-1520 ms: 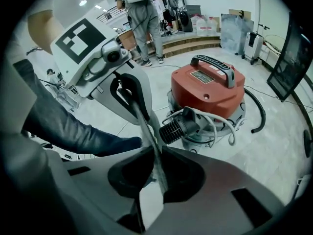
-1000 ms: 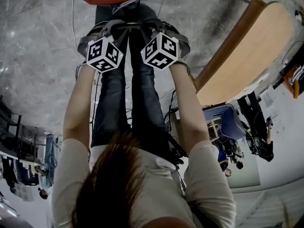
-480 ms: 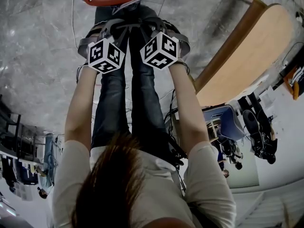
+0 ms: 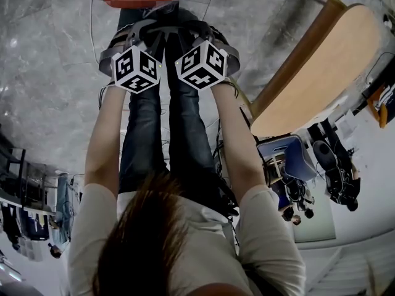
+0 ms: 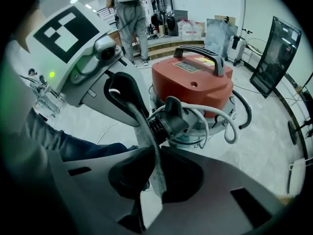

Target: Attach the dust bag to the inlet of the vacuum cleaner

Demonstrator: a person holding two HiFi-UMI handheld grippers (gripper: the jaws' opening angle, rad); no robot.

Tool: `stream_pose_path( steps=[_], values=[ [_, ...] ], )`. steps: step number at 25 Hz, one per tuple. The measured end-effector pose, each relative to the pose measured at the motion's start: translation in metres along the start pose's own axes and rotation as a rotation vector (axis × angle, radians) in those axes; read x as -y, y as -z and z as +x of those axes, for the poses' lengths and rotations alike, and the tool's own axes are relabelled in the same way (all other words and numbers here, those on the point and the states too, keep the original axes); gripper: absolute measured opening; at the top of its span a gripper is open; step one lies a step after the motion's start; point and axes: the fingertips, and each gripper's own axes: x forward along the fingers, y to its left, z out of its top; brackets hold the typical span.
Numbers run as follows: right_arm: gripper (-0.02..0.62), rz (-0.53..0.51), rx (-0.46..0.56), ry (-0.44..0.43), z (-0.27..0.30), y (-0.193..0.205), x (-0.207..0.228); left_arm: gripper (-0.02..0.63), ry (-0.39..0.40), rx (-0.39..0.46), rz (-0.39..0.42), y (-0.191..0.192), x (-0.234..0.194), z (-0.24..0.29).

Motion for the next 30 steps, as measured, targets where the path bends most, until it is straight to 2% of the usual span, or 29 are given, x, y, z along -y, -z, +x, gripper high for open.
stream_pose_path(
  steps=[3, 8, 12, 14, 18, 20, 22, 24, 28, 30],
  values=[
    [0.043, 0.015, -0.007, 0.044, 0.004, 0.001, 0.007, 0.078, -0.015, 0.006, -0.076, 0.000, -0.001, 0.006],
    [0.051, -0.015, -0.022, 0.065, 0.012, -0.005, 0.016, 0.078, -0.051, 0.035, -0.259, 0.005, -0.003, 0.009],
    [0.054, -0.058, -0.032, 0.050, 0.012, -0.010, 0.021, 0.078, -0.080, 0.050, -0.322, 0.004, -0.005, 0.007],
    [0.053, -0.017, -0.006, 0.060, 0.011, -0.009, 0.022, 0.082, -0.075, 0.026, -0.301, 0.002, -0.009, 0.009],
    [0.052, 0.149, 0.049, 0.094, 0.008, -0.003, 0.023, 0.089, -0.002, -0.029, -0.160, -0.004, -0.013, 0.013],
    [0.052, 0.187, 0.052, 0.102, 0.009, 0.004, 0.023, 0.089, 0.033, -0.049, -0.083, -0.007, -0.010, 0.018],
    [0.052, 0.189, 0.058, 0.105, 0.009, 0.004, 0.024, 0.089, 0.045, -0.059, -0.052, -0.008, -0.011, 0.018],
    [0.051, 0.138, 0.048, 0.109, 0.008, 0.000, 0.023, 0.089, 0.037, -0.042, -0.112, -0.007, -0.011, 0.014],
    [0.057, 0.036, 0.011, 0.086, 0.010, -0.004, 0.027, 0.078, -0.024, 0.037, -0.318, -0.004, -0.007, 0.012],
    [0.057, 0.010, -0.002, 0.072, 0.012, -0.009, 0.029, 0.077, -0.054, 0.059, -0.368, -0.002, -0.009, 0.010]
  ],
)
